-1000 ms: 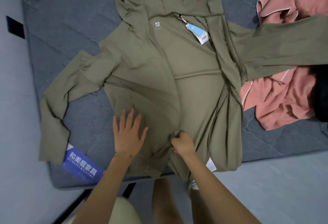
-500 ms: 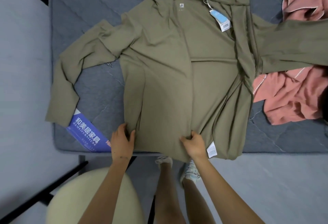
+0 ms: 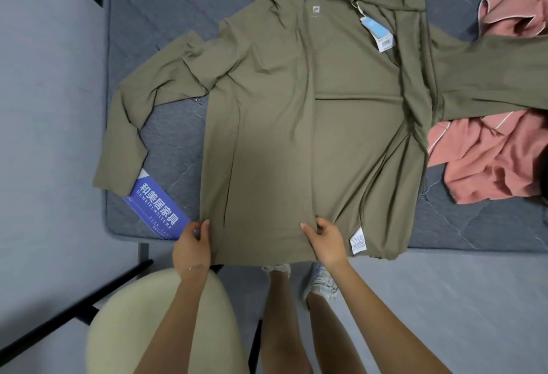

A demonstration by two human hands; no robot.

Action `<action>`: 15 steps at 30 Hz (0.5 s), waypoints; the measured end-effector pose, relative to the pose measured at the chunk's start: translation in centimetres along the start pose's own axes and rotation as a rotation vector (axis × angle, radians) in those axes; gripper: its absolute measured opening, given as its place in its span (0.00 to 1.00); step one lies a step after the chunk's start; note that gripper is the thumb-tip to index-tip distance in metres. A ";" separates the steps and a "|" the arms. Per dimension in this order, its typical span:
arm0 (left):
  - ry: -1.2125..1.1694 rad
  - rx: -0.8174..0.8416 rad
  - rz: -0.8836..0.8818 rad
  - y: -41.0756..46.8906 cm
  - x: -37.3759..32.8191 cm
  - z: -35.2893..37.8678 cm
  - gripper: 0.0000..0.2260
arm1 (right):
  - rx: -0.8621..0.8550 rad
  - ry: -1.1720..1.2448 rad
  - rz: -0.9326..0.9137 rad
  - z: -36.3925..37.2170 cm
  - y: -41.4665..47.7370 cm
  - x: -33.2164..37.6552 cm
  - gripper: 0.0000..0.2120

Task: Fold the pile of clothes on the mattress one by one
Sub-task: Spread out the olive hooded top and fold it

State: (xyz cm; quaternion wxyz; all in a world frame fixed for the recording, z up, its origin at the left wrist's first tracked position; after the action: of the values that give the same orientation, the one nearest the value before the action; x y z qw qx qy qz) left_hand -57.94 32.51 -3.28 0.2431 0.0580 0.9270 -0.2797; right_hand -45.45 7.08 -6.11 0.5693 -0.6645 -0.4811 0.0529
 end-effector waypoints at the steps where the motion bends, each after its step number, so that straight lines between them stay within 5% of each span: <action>1: 0.048 0.016 -0.008 0.1 0.3 0.0 0.15 | 0.021 -0.086 0.013 0.3 0.1 -0.4 0.08; 6: 0.104 0.045 0.119 -0.2 -1.1 0.6 0.16 | -0.056 -0.186 -0.022 -1.0 0.5 -0.8 0.08; 10: 0.199 0.065 0.399 -1.2 -5.0 2.0 0.22 | -0.206 -0.359 -0.222 -4.3 0.8 1.4 0.22; 15: 0.247 0.127 0.589 -2.5 -10.6 5.0 0.24 | -0.299 -0.642 -0.422 -8.2 1.5 5.2 0.27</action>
State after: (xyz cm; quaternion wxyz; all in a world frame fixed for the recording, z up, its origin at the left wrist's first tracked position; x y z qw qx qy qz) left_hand -47.16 27.98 -0.60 0.1952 0.3722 0.8735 -0.2456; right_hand -36.74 5.09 -2.02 0.2861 -0.5764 -0.7623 0.0691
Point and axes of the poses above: each hand's wrist, its own y-axis towards the middle knuckle, its own z-axis out of the palm, x = y × z, the point moved 4 cm from there along y, towards the middle knuckle, and after that the axes turned 14 degrees about -y, right-handed, at the moved point
